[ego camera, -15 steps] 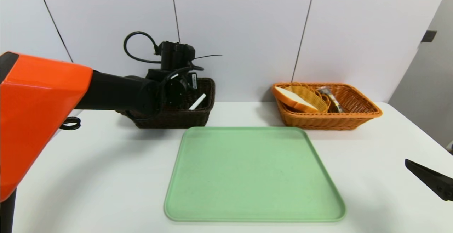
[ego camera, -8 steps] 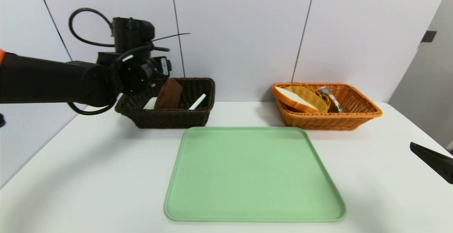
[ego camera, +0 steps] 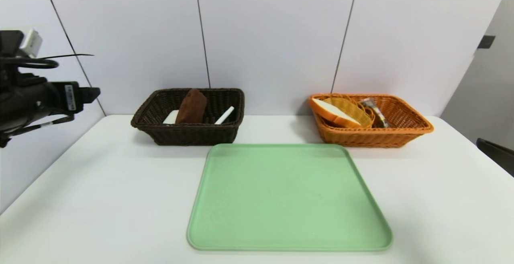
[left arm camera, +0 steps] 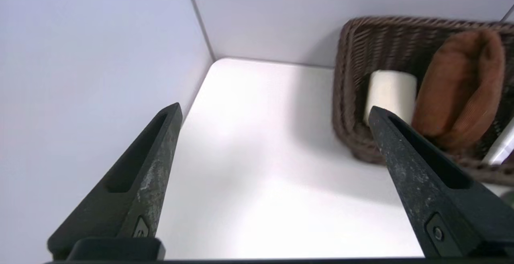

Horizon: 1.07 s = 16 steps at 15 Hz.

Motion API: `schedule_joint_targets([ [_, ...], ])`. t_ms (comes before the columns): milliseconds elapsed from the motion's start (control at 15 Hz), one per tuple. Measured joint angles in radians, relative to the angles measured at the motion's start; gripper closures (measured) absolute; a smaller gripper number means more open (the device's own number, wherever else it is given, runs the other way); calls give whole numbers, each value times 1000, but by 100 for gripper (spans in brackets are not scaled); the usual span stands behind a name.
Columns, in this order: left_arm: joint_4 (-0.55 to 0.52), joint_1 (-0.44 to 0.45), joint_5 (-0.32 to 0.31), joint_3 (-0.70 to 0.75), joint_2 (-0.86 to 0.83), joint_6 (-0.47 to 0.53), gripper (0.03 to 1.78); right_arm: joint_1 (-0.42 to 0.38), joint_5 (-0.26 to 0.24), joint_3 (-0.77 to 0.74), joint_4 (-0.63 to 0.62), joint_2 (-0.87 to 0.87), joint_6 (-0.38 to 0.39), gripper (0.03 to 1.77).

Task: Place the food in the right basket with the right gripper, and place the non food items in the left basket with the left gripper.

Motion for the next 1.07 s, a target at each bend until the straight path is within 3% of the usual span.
schedule_joint_targets([
  [267, -1, 16, 1, 181, -185, 6, 14, 0, 4, 4, 71, -53, 2, 9],
  [600, -2, 13, 72, 413, -384, 2, 14, -10, 19, 50, 136, -145, 24, 9],
  [800, -3, 14, 78, 530, -497, -2, 13, -18, 27, 107, 144, -211, 37, 9],
  [1067, -5, 24, 75, 659, -629, -5, 12, -29, 59, 177, 248, -354, 45, 9],
])
